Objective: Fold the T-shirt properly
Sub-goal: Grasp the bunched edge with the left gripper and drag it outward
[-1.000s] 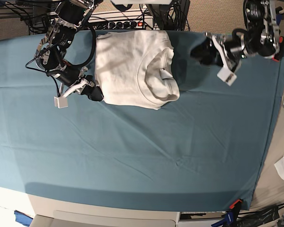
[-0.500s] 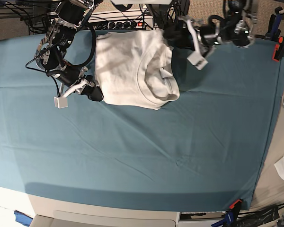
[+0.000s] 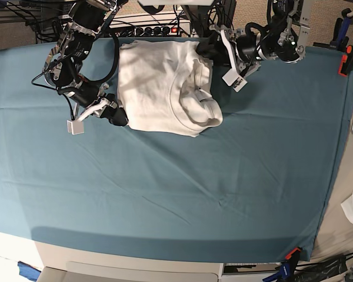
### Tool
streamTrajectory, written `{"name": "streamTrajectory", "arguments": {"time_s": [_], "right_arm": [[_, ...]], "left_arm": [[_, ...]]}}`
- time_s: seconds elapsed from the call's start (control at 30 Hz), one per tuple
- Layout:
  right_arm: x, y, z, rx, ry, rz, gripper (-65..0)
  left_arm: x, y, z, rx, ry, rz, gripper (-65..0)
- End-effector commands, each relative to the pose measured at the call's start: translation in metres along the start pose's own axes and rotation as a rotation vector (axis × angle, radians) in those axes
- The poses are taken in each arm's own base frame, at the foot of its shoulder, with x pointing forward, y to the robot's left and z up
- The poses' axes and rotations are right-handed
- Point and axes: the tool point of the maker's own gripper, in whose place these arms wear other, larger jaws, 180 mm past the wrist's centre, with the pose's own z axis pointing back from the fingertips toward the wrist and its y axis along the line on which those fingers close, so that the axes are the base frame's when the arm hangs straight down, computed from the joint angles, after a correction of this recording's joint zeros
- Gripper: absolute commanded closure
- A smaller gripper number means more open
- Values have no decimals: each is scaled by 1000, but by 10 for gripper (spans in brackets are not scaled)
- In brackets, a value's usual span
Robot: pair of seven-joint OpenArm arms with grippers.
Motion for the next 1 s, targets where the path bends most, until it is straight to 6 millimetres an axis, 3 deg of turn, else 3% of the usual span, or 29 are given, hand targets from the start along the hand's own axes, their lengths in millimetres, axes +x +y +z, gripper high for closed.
{"name": "streamTrajectory", "arguments": {"time_s": [0.0,0.1,0.13,0.47,0.97], "right_arm": [[15,5,1,14,-45,27,0],[15,5,1,13,-43,28,0],[15,5,1,13,-43,28,0],[7,4,2,14,-8,24,0],[-36,12,17,97,75,-42,0]], "left_arm": [[11,-4,2,-16,-43,-7,-162],[12,-3,2,-12,-44,-14,-15],[14,-2,3,-9,-46,-18,0],[41,22,5,96,-79,-73,0],[90,52,16,247,-169,-169,0]]}}
